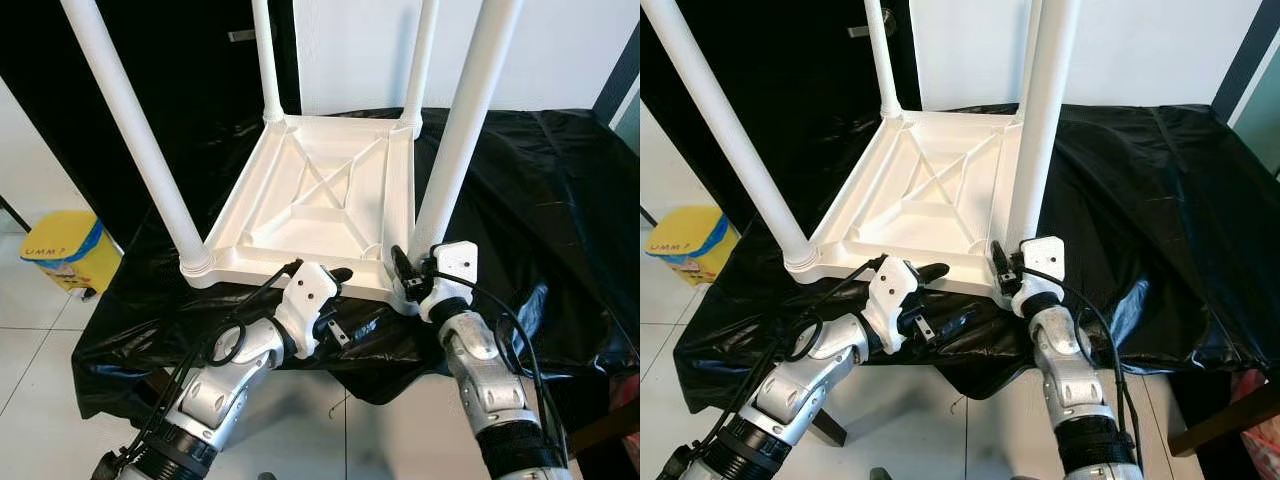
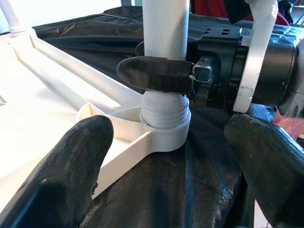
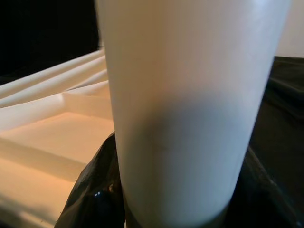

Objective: Building children table

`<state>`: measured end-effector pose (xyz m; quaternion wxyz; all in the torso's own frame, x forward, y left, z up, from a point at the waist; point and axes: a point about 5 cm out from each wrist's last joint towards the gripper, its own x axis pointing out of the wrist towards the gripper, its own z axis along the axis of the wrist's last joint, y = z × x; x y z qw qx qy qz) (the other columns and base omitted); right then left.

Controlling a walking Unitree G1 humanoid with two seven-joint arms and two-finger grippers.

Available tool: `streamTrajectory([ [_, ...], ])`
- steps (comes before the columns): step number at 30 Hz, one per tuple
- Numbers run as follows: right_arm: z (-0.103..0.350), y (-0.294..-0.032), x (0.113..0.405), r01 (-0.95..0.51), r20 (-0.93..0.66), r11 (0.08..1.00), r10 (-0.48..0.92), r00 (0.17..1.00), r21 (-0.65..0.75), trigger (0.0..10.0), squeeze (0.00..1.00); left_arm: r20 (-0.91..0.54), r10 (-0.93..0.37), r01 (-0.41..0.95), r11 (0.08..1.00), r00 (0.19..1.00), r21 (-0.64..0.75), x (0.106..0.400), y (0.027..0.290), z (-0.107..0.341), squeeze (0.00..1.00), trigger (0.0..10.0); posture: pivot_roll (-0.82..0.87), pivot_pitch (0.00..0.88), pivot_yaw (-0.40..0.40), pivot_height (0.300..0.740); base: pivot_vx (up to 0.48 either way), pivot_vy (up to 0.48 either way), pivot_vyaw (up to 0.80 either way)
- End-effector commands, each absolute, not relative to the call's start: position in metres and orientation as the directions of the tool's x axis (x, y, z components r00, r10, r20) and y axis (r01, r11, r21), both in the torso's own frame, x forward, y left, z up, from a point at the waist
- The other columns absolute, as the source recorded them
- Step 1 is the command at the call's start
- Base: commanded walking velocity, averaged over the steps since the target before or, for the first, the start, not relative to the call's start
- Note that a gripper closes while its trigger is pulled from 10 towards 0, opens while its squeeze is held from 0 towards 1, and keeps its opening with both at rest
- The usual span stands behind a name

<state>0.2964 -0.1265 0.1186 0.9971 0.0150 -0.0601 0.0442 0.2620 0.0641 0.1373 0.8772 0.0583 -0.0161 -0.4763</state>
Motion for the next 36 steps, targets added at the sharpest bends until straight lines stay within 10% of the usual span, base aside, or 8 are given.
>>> streamTrajectory([
  [1,0.104,-0.127,0.292,-0.021,0.041,0.997,0.018,0.999,0.070,10.0,0.00,-0.041,-0.880,0.878,0.466,0.472,0.114,0.259,0.064,0.138,0.00,10.0,-0.15,0.000,0.037,0.740,0.000,0.000,0.00],
  [22,0.112,-0.121,0.290,-0.052,0.058,0.997,0.049,0.997,0.061,10.0,0.00,-0.042,-0.873,0.871,0.479,0.485,0.109,0.259,0.067,0.138,0.00,10.0,-0.14,0.000,0.034,0.740,0.000,0.000,0.00],
  [23,0.113,-0.124,0.290,-0.060,0.066,0.997,0.056,0.996,0.052,10.0,1.00,-0.043,-0.872,0.870,0.481,0.487,0.108,0.258,0.068,0.138,0.00,10.0,-0.14,0.000,0.032,0.740,0.000,0.000,0.00],
  [36,0.119,-0.136,0.280,-0.227,0.138,0.974,0.222,0.965,0.016,10.0,1.00,-0.047,-0.876,0.874,0.473,0.480,0.111,0.256,0.068,0.137,0.00,10.0,-0.14,0.000,0.038,0.740,0.000,0.000,0.00],
])
